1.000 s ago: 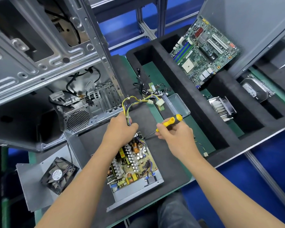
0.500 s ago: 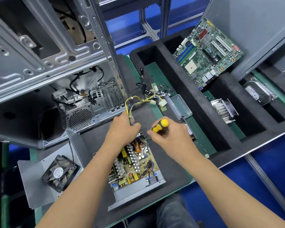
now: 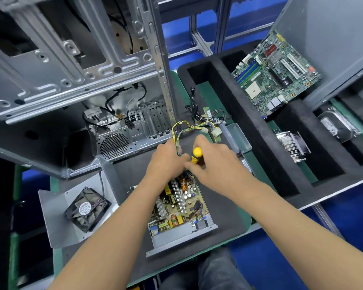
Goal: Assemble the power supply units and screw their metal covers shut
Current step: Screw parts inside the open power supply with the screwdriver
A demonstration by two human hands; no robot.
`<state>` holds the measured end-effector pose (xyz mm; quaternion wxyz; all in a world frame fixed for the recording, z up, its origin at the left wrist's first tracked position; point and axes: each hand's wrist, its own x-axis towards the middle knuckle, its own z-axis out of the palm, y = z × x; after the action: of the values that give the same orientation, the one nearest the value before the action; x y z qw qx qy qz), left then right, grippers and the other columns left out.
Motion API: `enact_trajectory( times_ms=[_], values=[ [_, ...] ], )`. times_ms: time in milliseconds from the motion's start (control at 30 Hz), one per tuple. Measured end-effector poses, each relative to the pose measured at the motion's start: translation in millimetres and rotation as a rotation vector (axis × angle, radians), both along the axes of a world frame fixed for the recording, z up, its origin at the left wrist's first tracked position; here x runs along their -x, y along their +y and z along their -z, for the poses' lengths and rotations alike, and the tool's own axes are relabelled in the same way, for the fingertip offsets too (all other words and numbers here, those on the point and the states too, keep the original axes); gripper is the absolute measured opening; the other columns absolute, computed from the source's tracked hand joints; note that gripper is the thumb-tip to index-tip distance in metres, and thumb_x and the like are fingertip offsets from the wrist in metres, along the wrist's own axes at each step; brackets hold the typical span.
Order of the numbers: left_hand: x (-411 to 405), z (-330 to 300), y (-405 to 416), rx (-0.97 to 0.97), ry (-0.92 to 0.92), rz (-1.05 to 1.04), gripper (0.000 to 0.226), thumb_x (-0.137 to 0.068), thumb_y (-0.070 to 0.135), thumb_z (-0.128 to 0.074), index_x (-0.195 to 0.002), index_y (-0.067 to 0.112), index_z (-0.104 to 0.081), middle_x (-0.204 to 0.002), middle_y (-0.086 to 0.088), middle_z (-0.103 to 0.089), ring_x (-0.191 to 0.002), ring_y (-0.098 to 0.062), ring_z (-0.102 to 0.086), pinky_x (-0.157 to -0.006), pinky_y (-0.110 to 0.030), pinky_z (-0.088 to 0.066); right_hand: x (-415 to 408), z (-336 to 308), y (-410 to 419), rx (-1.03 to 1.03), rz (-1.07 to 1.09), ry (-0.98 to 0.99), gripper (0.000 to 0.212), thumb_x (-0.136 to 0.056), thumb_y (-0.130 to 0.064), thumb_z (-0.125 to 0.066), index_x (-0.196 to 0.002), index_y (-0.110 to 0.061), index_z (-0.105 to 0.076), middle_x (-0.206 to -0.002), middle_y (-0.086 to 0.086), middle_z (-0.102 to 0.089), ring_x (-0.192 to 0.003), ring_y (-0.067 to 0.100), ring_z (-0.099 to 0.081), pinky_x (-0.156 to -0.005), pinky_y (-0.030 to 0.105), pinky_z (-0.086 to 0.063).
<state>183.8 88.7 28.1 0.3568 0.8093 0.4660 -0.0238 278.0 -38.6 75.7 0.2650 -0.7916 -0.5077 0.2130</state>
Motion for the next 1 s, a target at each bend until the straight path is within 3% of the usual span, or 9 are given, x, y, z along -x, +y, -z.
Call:
enact_trajectory(
  times_ms=[167,300,433,600,733,800,833,933,1000],
  values=[
    [-1.1,-2.4,-1.6,-0.003,0.013,0.003,0.021,-0.082,0.028,-0.062,-0.083,0.020,-0.042,-0.094,-0.009,-0.056,-0.084,-0.031,-0.051,-0.059,-0.034,-0.034,-5.2,-11.3,-1.0,-0.022,-0.071,-0.013,0.024,-0.092,-0.032,-0.061,-0.088,-0.017,-0.042,-0.077,-0.005,-0.050,-0.074,0.024,-0.051,-0.062,0.035,-0.037],
    [-2.4,-2.6,-2.2,0.015,0.012,0.003,0.021,-0.082,0.028,-0.061,-0.091,0.015,-0.047,-0.098,-0.010,-0.057,-0.092,-0.034,-0.055,-0.064,-0.036,-0.040,-7.0,-23.1,3.5,0.059,-0.150,-0.220,0.027,-0.094,-0.036,-0.063,-0.100,-0.020,-0.041,-0.067,-0.010,-0.042,-0.064,0.024,-0.046,-0.057,0.033,-0.031],
    [-3.2,-2.6,-1.7,0.017,0.016,0.008,0.026,-0.082,0.029,-0.064,-0.084,0.016,-0.042,-0.096,-0.013,-0.055,-0.094,-0.038,-0.055,-0.052,-0.034,-0.030,0.5,-34.6,12.2,0.239,-0.178,-0.507,0.034,-0.099,-0.048,-0.052,-0.104,-0.015,-0.042,-0.088,0.009,-0.055,-0.091,0.038,-0.061,-0.064,0.036,-0.037],
    [-2.3,-3.0,-1.6,0.008,0.000,0.015,0.021,-0.082,0.027,-0.058,-0.078,0.021,-0.039,-0.089,-0.005,-0.050,-0.091,-0.035,-0.055,-0.059,-0.034,-0.034,-2.1,-45.6,17.0,0.399,-0.323,-0.385,0.017,-0.100,-0.024,-0.049,-0.111,-0.011,-0.048,-0.115,0.007,-0.050,-0.108,0.029,-0.054,-0.100,0.043,-0.038],
    [-2.2,-0.7,-0.4,0.011,0.010,0.015,0.013,-0.085,0.026,-0.054,-0.090,0.018,-0.045,-0.083,0.003,-0.040,-0.088,-0.030,-0.047,-0.058,-0.034,-0.033,0.5,-48.5,18.1,0.520,-0.271,-0.671,0.031,-0.104,-0.039,-0.043,-0.112,-0.011,-0.053,-0.098,0.010,-0.052,-0.092,0.032,-0.055,-0.083,0.039,-0.045],
    [-2.3,0.7,0.5,0.009,0.008,0.015,0.013,-0.086,0.025,-0.054,-0.092,0.018,-0.045,-0.082,0.005,-0.038,-0.087,-0.029,-0.046,-0.053,-0.032,-0.029,0.8,-49.5,16.6,0.575,-0.259,-0.627,0.033,-0.104,-0.040,-0.043,-0.113,-0.010,-0.052,-0.089,0.008,-0.045,-0.086,0.031,-0.050,-0.072,0.036,-0.040],
    [-2.4,0.8,0.7,0.008,0.005,0.017,0.012,-0.086,0.025,-0.054,-0.090,0.018,-0.045,-0.081,0.005,-0.039,-0.085,-0.029,-0.046,-0.052,-0.031,-0.028,0.4,-50.5,15.7,0.588,-0.277,-0.563,0.029,-0.104,-0.036,-0.046,-0.114,-0.010,-0.050,-0.096,0.007,-0.047,-0.090,0.031,-0.051,-0.073,0.034,-0.040],
    [-2.4,1.4,2.0,0.013,-0.006,0.017,0.015,-0.086,0.024,-0.054,-0.081,0.019,-0.040,-0.081,0.003,-0.041,-0.079,-0.026,-0.046,-0.051,-0.030,-0.029,-2.4,-49.3,12.6,0.535,-0.363,-0.532,0.021,-0.100,-0.017,-0.052,-0.120,-0.011,-0.050,-0.121,0.008,-0.042,-0.094,0.025,-0.046,-0.094,0.042,-0.044],
    [-2.1,2.3,2.1,0.012,-0.013,0.018,0.015,-0.084,0.023,-0.053,-0.081,0.019,-0.039,-0.081,0.002,-0.041,-0.075,-0.025,-0.045,-0.051,-0.030,-0.030,-0.1,-48.2,12.3,0.530,-0.374,-0.699,0.022,-0.104,-0.030,-0.046,-0.116,-0.013,-0.053,-0.117,0.006,-0.046,-0.092,0.027,-0.054,-0.099,0.044,-0.042]
  ],
)
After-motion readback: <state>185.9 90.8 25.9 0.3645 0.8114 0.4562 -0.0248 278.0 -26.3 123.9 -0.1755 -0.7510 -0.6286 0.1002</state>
